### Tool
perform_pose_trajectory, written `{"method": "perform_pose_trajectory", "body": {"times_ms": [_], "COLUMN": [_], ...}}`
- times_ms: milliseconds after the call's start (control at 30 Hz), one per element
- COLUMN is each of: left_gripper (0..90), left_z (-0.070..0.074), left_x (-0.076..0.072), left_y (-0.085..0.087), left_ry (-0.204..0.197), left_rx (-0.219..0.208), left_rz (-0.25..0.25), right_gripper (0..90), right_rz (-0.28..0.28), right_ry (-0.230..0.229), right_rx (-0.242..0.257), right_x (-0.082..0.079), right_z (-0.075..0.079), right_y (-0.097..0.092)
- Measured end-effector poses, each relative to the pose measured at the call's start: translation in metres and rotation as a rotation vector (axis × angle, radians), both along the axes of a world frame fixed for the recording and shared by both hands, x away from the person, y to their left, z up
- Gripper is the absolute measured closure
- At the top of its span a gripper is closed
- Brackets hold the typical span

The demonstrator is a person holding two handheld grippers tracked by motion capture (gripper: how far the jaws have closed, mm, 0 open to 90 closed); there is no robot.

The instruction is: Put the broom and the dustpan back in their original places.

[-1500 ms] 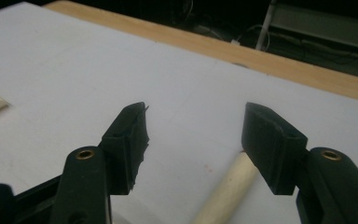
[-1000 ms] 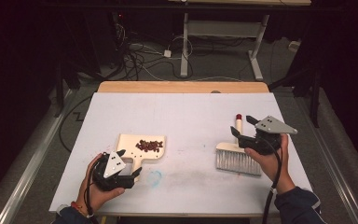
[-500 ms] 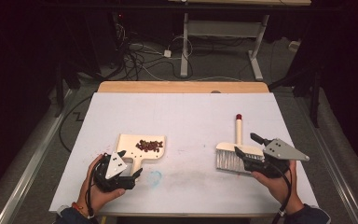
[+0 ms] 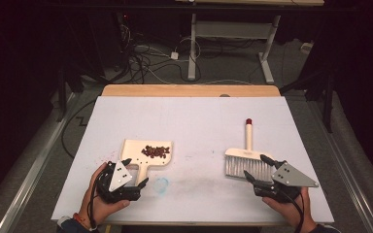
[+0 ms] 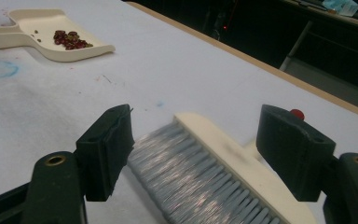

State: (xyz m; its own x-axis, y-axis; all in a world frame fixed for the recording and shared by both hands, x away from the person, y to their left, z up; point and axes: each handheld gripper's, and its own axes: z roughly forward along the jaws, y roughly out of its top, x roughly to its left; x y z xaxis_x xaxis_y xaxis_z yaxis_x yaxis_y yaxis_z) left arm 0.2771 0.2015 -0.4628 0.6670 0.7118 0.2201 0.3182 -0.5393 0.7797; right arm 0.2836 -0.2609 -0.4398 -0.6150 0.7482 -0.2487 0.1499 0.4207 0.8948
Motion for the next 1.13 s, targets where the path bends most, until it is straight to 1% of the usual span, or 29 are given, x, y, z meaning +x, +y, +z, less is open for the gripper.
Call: {"method": "perform_pose_trajectory", "body": {"times_ms": [167, 267, 400, 500, 600, 700, 833, 900, 1033, 1133], "left_gripper": [18.6, 18.6, 18.6, 18.6, 18.6, 18.6, 18.6, 18.6, 18.6, 18.6], "left_z": [0.0003, 0.0005, 0.0007, 0.0005, 0.0008, 0.0015, 0.0009, 0.0003, 0.0005, 0.0004], "left_x": [-0.0001, -0.0003, -0.0003, 0.0003, -0.0003, -0.0003, -0.0003, 0.0002, 0.0020, 0.0025], "left_y": [-0.0007, -0.0007, -0.0006, -0.0004, -0.0005, -0.0003, -0.0006, -0.0009, -0.0009, -0.0017], "left_ry": [-0.001, 0.000, -0.002, 0.000, -0.010, -0.017, -0.013, -0.012, -0.010, -0.011], "left_rx": [0.003, 0.005, 0.004, 0.003, 0.004, 0.006, 0.014, 0.024, 0.022, 0.029], "left_rz": [0.000, 0.000, 0.000, -0.003, 0.005, 0.009, 0.008, 0.010, 0.013, 0.018], "right_gripper": [27.6, 27.6, 27.5, 27.5, 27.5, 27.7, 28.4, 28.5, 28.5, 28.9], "right_rz": [-0.003, 0.000, 0.000, -0.002, -0.033, -0.040, -0.040, -0.042, -0.030, -0.050], "right_ry": [0.010, -0.003, 0.000, -0.003, -0.006, -0.008, -0.003, -0.011, -0.021, -0.025], "right_rx": [0.003, 0.008, 0.006, -0.001, -0.022, -0.019, -0.022, -0.035, -0.042, -0.052], "right_x": [0.0021, 0.0009, 0.0008, 0.0005, 0.0013, 0.0018, 0.0025, 0.0020, 0.0008, 0.0015], "right_z": [-0.0016, -0.0002, -0.0004, -0.0005, -0.0007, -0.0007, -0.0010, -0.0007, -0.0005, -0.0009], "right_y": [-0.0016, -0.0022, -0.0011, -0.0003, 0.0002, -0.0001, 0.0014, 0.0035, 0.0062, 0.0053]}}
